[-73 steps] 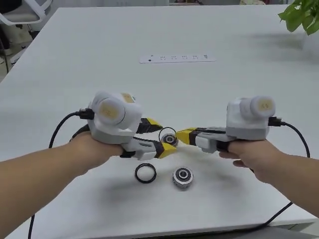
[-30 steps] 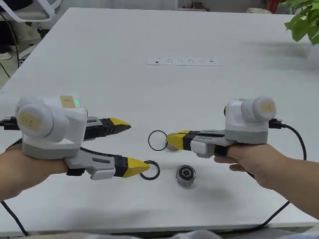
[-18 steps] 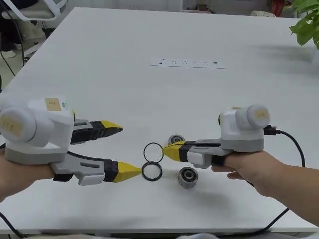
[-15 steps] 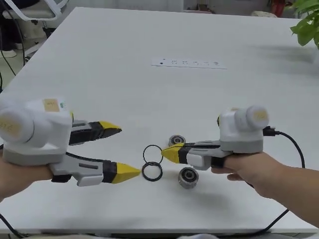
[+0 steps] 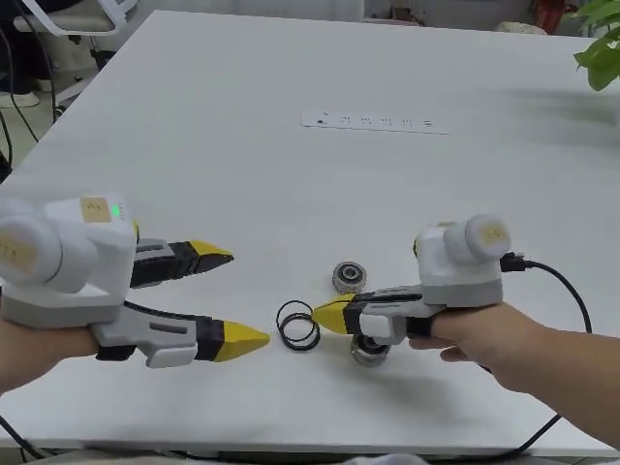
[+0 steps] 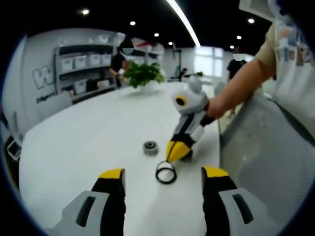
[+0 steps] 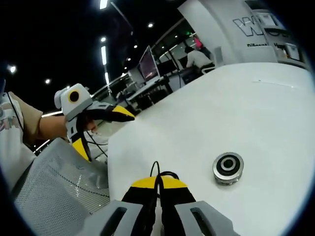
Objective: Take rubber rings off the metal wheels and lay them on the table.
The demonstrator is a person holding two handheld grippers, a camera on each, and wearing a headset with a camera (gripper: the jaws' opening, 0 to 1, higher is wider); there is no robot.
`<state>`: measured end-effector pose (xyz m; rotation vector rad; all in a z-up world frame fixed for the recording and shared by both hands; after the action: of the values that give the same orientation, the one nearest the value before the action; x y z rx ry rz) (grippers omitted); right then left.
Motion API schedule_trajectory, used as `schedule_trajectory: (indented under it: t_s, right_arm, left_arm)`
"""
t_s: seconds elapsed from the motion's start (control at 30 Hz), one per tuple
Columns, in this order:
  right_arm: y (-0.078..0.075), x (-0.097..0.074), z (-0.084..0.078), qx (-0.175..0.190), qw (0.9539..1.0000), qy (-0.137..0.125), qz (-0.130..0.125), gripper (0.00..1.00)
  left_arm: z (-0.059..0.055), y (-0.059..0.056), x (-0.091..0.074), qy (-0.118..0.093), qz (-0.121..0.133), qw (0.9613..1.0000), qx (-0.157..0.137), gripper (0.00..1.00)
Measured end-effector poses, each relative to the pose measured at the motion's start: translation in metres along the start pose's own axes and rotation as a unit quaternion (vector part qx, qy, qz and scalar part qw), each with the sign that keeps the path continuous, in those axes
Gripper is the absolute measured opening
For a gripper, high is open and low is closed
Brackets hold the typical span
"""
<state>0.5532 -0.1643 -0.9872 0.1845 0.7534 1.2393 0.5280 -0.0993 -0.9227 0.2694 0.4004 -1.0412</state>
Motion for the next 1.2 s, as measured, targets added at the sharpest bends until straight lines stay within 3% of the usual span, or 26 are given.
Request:
schedule_trajectory:
  t_s: [0.5,0.87,1.2]
  right_arm:
    - [-0.009,0.004,-0.009,-0.012,0.9994,0.025,-0.021,0.00]
    - [-0.005,0.003,-0.015,-0.038,0.9978,0.048,-0.025,0.11]
    - [-0.003,-0.013,0.001,-0.040,0.9986,0.020,-0.029,0.25]
  left_arm:
    - [-0.005,-0.002,0.001,0.008,-0.001,1.0000,-0.005,0.63]
    - [-0.006,-0.003,0.002,0.013,-0.003,0.9999,-0.007,0.63]
    - [-0.004,-0.004,0.002,0.012,-0.002,0.9999,-0.012,0.66]
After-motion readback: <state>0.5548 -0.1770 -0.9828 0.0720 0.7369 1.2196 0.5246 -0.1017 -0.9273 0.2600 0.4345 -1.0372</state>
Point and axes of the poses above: the centre of the closed fingertips' face, and the gripper's own axes: x roughly forward along the fingers, y roughly to its left, z roughly out of its top, the point moved 1 cm from there along -x, roughly backward along the fingers, and after that the axes turned 3 degrees about x, right-handed, at the moved point
